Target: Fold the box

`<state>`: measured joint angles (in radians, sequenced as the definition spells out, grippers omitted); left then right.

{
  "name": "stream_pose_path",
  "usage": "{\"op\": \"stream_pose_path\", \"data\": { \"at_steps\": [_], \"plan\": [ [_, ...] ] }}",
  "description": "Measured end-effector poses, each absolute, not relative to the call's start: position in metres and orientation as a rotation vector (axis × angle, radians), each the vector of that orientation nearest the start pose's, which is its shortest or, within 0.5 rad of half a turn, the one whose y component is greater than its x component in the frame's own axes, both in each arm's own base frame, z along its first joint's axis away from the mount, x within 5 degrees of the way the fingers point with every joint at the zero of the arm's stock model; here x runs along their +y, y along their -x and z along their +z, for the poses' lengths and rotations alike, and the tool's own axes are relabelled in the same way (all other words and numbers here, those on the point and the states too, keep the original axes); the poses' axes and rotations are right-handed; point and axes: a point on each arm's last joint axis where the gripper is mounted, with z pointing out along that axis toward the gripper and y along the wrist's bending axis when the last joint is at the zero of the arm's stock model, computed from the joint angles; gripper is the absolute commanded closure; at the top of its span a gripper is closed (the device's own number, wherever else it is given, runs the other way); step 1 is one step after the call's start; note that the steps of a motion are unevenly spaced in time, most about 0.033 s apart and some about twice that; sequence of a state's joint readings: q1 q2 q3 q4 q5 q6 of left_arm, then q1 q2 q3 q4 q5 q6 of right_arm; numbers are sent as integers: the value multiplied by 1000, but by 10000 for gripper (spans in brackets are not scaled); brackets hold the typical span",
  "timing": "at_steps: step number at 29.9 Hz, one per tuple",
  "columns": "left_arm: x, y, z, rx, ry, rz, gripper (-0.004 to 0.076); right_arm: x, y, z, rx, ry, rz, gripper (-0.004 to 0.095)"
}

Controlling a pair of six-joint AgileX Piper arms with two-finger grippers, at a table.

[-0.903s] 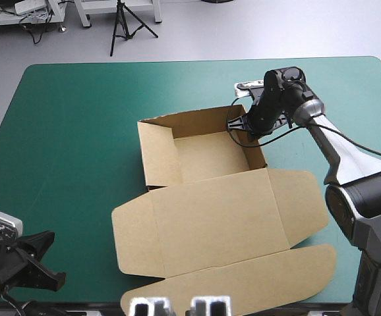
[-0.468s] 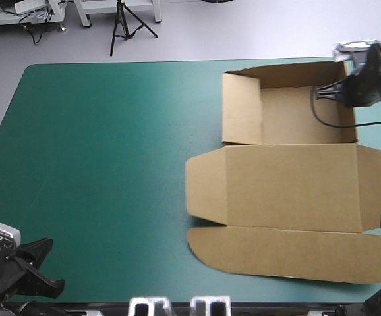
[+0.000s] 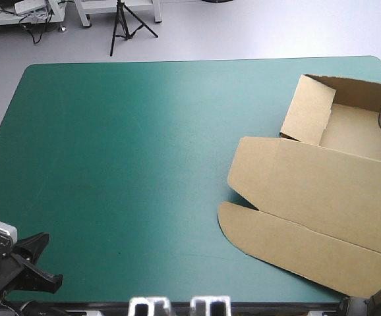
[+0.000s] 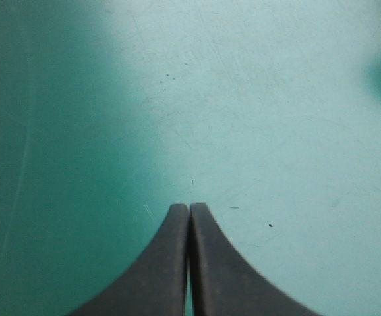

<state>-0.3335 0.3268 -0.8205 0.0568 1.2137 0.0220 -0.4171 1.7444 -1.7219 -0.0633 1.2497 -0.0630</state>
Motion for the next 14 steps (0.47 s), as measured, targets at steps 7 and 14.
{"op": "stream_pose_path", "data": {
  "at_steps": [7,14],
  "plan": [
    [1,-17,353,2163,-377,-81,733,-162,-356,307,2834,-485,-168,608],
    [1,-17,353,2161,-376,-79,733,-163,-361,296,2854,-490,-140,530]
  ]
}}
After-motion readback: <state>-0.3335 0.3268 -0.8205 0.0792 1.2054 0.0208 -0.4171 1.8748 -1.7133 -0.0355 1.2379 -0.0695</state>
